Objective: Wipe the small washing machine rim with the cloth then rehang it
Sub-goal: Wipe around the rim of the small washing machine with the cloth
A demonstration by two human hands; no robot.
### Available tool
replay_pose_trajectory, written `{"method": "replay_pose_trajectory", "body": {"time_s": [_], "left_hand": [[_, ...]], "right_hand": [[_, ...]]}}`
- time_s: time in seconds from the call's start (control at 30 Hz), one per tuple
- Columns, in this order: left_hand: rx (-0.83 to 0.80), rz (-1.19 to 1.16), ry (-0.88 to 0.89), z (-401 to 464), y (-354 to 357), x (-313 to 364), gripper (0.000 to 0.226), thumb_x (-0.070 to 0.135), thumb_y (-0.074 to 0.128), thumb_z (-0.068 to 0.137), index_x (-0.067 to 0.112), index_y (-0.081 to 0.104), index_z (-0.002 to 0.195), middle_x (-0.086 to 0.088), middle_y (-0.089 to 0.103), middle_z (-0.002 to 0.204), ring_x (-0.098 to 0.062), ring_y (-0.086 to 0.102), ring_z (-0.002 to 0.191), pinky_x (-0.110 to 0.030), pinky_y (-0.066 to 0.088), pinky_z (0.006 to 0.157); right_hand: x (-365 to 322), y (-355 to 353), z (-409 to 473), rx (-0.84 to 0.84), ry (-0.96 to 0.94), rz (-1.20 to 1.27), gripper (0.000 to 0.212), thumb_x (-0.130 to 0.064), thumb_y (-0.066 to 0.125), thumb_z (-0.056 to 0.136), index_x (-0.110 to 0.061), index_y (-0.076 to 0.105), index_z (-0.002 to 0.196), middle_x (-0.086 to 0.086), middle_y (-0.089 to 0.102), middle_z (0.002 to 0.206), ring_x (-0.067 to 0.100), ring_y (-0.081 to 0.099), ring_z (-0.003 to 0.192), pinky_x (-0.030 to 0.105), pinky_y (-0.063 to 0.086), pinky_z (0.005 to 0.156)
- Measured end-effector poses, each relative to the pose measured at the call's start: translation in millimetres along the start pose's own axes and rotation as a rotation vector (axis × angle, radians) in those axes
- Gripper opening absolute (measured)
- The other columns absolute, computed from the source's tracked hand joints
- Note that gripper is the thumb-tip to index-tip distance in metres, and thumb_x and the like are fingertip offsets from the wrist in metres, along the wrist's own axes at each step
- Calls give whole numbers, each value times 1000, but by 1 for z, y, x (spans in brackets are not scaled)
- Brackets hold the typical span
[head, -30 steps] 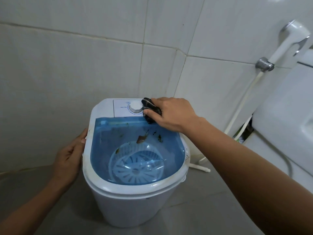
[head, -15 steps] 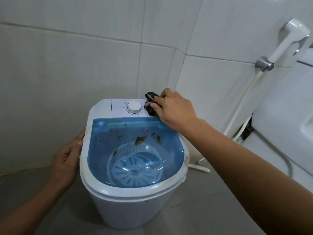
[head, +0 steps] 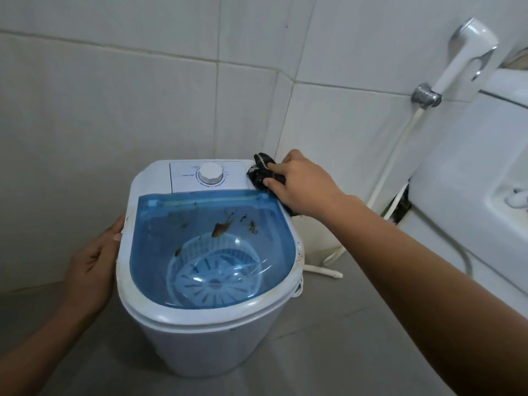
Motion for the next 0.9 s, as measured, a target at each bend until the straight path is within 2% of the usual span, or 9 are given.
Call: {"method": "replay_pose_trajectory", "body": {"time_s": [0.13,0.23,0.4,0.5,0.67,0.8,0.83,0.9], "left_hand": [[-3,-24,31,-1,2,5,33,19,45,109,33,61,134,-6,62,142,-28,60,127,-48,45,108],[7,-23,17,2,1,-3,35,22,46,109,27,62,139,-11,65,140,-33,63,126,-57,47,108],[-3,-65,-64,4,2,3,39,21,47,108,25,59,145,-6,63,145,-28,62,128,-51,48,108],[-79,-110,-139,1,4,15,42,16,45,108,26,59,146,-3,62,147,-25,61,132,-53,47,111],[-131,-149,-246,-7,4,31,44,22,43,108,34,54,149,8,59,151,-15,57,136,-45,44,116],[-131,-172,-270,-15,7,39,39,31,45,108,37,61,143,8,69,137,-12,66,124,-38,52,103],[-147,-153,-263,-16,9,36,37,34,45,107,38,63,140,8,71,133,-12,68,120,-40,54,101],[-185,-134,-245,-12,10,27,39,38,47,104,37,63,140,3,70,137,-21,67,124,-50,50,108]], "right_hand": [[1,1,6,35,-19,0,45,-49,50,97,-24,66,130,3,54,127,25,62,104,38,54,80],[-3,1,23,13,2,-10,42,-48,49,96,-22,69,123,3,57,121,25,62,102,33,47,72],[-5,-2,16,-61,43,46,48,-44,49,99,-20,59,140,7,54,129,27,59,112,37,49,87],[-1,-8,-6,-157,127,71,44,-43,50,99,-19,64,133,8,54,123,29,60,108,41,52,90],[-2,-16,-29,-261,219,45,40,-45,49,98,-21,67,125,8,52,121,30,62,104,40,54,84],[-1,-7,-14,-209,268,89,38,-39,48,98,-15,67,120,10,50,117,32,63,102,35,46,77],[2,-3,-11,-194,274,98,37,-37,48,98,-13,68,119,11,50,117,32,63,102,33,44,75],[6,1,-14,-187,294,108,37,-36,48,97,-13,68,118,11,51,118,31,62,102,31,42,74]]}}
Point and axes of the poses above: each hand's wrist, its own z-axis towards the middle knuckle, its own y-axis out of the palm, x = y × z, the point moved 5 cm from there along z, towards the middle knuckle
